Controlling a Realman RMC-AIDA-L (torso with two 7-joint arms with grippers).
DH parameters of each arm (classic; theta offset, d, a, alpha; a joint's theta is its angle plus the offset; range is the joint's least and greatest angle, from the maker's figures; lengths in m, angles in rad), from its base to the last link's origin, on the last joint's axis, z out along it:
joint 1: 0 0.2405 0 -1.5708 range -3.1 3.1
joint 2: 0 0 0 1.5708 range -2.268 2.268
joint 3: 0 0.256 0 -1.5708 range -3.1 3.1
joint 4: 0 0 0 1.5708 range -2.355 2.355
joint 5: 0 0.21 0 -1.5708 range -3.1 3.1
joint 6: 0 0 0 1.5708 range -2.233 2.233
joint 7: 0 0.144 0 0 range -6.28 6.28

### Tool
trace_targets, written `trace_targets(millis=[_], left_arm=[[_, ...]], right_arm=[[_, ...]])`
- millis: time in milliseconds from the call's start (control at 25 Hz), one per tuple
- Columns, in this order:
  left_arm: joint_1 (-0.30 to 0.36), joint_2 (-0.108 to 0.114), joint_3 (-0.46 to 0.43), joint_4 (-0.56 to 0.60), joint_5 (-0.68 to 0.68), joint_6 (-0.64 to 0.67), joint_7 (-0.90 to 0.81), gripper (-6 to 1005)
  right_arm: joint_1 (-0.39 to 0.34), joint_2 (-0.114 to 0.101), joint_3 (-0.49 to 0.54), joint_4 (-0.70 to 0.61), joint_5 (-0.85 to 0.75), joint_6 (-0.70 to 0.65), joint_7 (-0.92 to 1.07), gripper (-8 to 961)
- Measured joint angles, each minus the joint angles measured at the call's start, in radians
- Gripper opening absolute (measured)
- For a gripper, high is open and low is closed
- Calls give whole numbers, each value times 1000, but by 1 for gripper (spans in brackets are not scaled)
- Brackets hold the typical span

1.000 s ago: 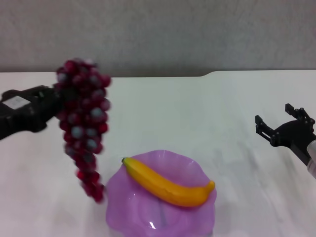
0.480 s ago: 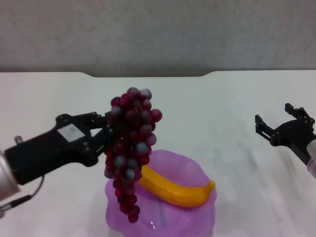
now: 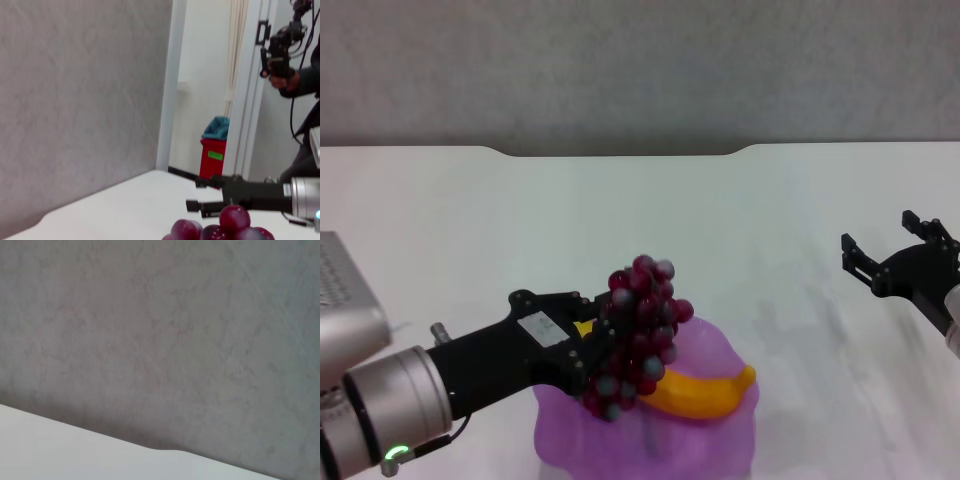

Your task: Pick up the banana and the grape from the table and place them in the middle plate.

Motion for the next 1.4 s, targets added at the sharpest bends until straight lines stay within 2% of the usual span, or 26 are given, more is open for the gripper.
trace_targets(millis=[120, 280, 360, 480, 760, 1040, 1160, 1400], left_arm=[[-8, -1, 45, -6, 35, 92, -2, 169], [-19, -1, 130, -14, 98, 285, 9, 169], [-38, -1, 182, -37, 126, 393, 13, 168], [-65, 2, 237, -69, 158, 490, 7, 168], [-66, 7, 247, -59, 224, 501, -72, 167], [-64, 7, 246, -53, 260, 507, -72, 166], [-61, 8, 246, -44, 261, 503, -76, 401], [-27, 11, 213, 8, 267, 435, -80, 631]], right_arm=[[2, 0, -2, 1, 0, 0, 0, 892], [4, 1, -4, 1, 1, 0, 0, 892], [5, 1, -3, 1, 1, 0, 0, 892], [7, 1, -5, 1, 1, 0, 0, 891], [2, 0, -1, 0, 0, 0, 0, 891], [6, -1, -1, 0, -1, 0, 0, 891], [3, -1, 0, 0, -1, 0, 0, 892], [1, -1, 2, 0, 0, 0, 0, 892]])
